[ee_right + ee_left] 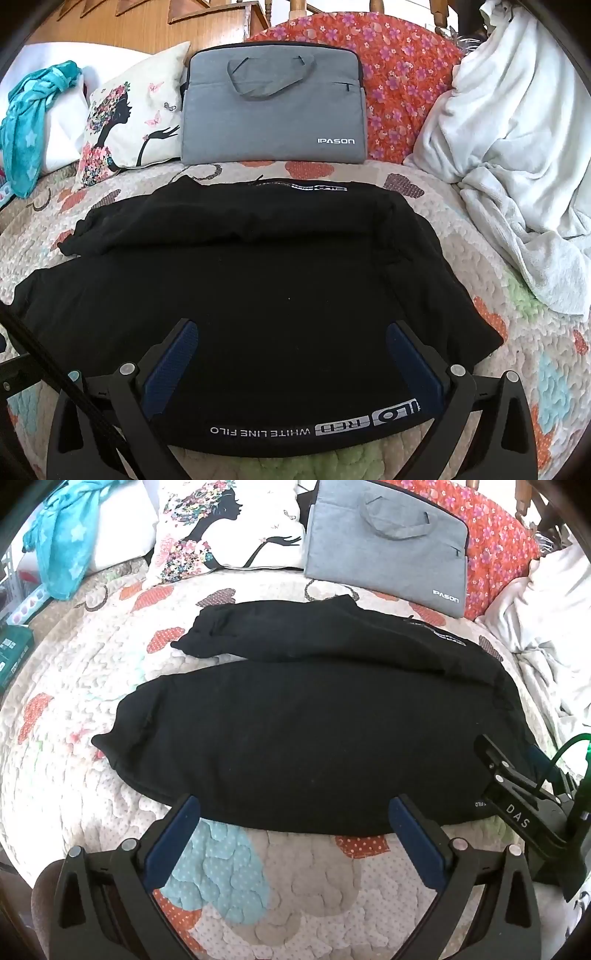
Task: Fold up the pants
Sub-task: 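Position both grippers open over the waistband of the black pants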
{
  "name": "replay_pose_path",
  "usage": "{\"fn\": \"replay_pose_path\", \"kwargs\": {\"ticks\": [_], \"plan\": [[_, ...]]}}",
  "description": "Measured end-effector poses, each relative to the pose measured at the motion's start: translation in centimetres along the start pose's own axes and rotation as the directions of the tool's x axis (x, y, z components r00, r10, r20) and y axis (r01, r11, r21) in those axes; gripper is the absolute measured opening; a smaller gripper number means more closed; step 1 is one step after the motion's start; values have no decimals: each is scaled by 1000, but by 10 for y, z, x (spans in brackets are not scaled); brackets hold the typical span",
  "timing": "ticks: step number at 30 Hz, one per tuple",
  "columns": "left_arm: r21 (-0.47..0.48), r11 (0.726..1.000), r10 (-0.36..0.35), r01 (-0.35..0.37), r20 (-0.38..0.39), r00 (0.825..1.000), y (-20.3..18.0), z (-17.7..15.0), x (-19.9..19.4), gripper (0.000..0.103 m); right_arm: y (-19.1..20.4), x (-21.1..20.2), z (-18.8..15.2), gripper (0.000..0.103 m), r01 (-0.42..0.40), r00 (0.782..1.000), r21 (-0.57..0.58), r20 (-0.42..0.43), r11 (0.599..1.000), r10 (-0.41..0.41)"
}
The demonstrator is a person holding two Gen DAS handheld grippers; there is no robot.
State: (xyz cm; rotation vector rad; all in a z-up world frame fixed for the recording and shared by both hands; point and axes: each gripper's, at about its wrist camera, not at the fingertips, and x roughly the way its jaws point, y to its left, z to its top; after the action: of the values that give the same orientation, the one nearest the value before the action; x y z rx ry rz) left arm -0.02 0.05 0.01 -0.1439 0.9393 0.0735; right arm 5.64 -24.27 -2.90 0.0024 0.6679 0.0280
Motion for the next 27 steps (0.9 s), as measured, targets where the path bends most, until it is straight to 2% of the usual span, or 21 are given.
{"fn": "replay_pose_path", "kwargs": {"ticks": [8, 10, 13, 27], "plan": [[-17, 1000, 11, -10, 7, 1000, 3, -3, -3, 102, 2, 0, -1, 103, 1, 1000, -10, -5, 1000, -1], [-11, 1000, 17, -18, -33, 999, 5, -2, -3, 102, 2, 0, -1, 103, 2, 1000, -11, -9, 1000, -2], [-9, 1000, 20, -20, -7, 1000, 1, -1, -7, 102, 3, 1, -1, 103, 0, 1000, -11, -14, 1000, 0], [7, 999, 41, -41, -16, 999, -6, -2, -9, 102, 4, 1, -2, 103, -2, 1000, -11, -19, 1000, 2]]}}
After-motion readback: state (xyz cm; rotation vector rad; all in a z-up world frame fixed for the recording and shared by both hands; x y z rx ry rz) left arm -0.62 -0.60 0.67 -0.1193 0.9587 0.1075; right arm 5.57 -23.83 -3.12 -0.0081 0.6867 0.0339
